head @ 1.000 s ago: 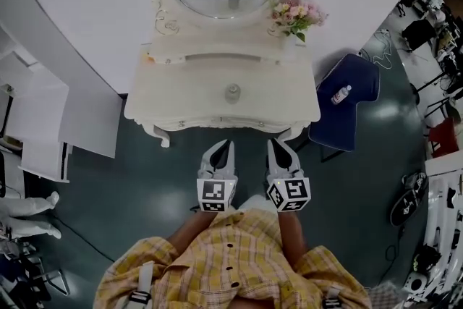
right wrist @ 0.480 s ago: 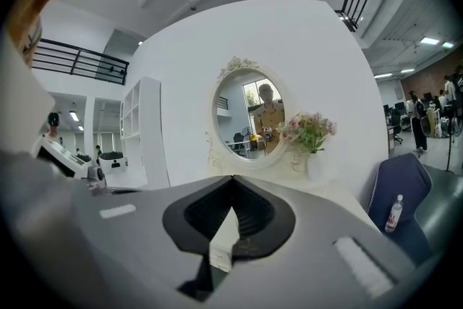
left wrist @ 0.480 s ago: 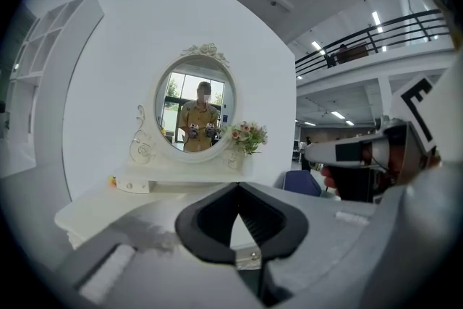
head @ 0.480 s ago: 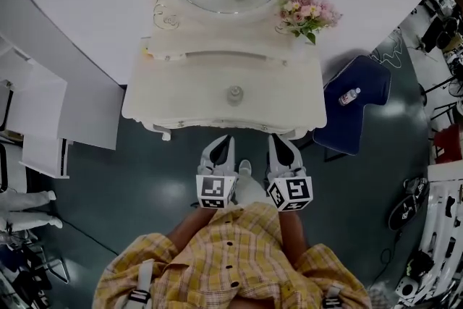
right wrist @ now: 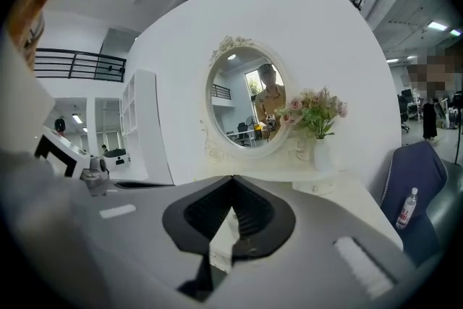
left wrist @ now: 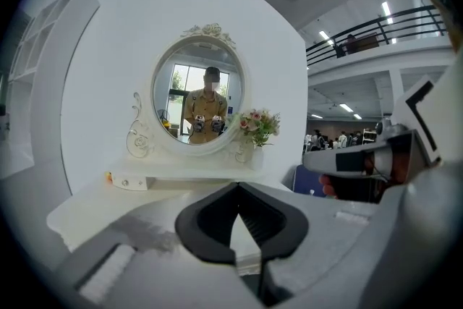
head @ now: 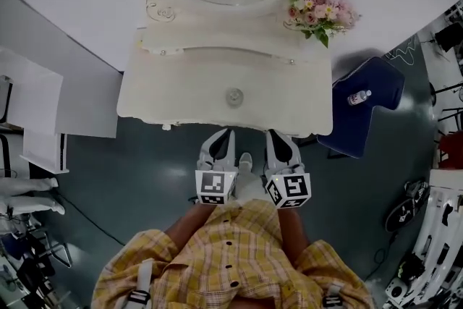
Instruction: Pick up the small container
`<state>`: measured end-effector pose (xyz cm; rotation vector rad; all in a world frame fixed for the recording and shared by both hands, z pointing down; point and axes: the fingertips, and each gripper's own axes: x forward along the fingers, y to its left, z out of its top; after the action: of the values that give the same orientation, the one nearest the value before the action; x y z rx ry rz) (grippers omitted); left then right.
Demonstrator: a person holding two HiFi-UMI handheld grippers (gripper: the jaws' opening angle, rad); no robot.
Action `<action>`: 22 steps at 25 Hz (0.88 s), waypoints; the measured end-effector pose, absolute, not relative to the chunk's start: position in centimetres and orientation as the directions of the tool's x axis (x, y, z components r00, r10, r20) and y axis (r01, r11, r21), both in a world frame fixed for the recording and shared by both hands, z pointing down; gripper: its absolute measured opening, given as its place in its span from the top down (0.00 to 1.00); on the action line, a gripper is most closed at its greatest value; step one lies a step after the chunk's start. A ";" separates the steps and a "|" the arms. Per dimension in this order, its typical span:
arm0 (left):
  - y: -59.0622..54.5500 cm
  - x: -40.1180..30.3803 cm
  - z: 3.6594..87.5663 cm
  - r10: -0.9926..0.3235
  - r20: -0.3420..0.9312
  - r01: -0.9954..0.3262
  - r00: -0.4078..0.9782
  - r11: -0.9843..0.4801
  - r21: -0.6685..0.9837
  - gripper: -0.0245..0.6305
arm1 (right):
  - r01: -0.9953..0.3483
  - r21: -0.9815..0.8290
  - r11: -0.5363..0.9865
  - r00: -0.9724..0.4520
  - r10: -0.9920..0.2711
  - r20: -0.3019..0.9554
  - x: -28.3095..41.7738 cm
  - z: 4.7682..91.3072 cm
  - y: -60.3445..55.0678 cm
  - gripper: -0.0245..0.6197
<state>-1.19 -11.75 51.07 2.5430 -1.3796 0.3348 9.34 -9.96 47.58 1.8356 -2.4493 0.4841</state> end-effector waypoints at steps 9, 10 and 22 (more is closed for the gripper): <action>-15.6 0.4 54.3 -0.787 0.356 -0.858 0.504 -0.502 0.105 0.96 | -0.937 -0.224 0.269 -0.324 -0.908 0.267 10.9 50.5 -14.2 0.96; -15.9 0.5 54.6 -0.786 0.361 -0.859 0.502 -0.501 0.103 0.96 | -0.936 -0.224 0.270 -0.326 -0.905 0.272 11.0 50.8 -14.5 0.96; -17.9 1.6 59.3 -0.774 0.431 -0.877 0.463 -0.471 0.097 0.85 | -0.926 -0.235 0.296 -0.360 -0.880 0.311 12.4 54.0 -16.7 0.96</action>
<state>1.65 -17.94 59.30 2.4105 -1.4060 0.4757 12.41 -16.69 54.05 1.7014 -2.4276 0.5719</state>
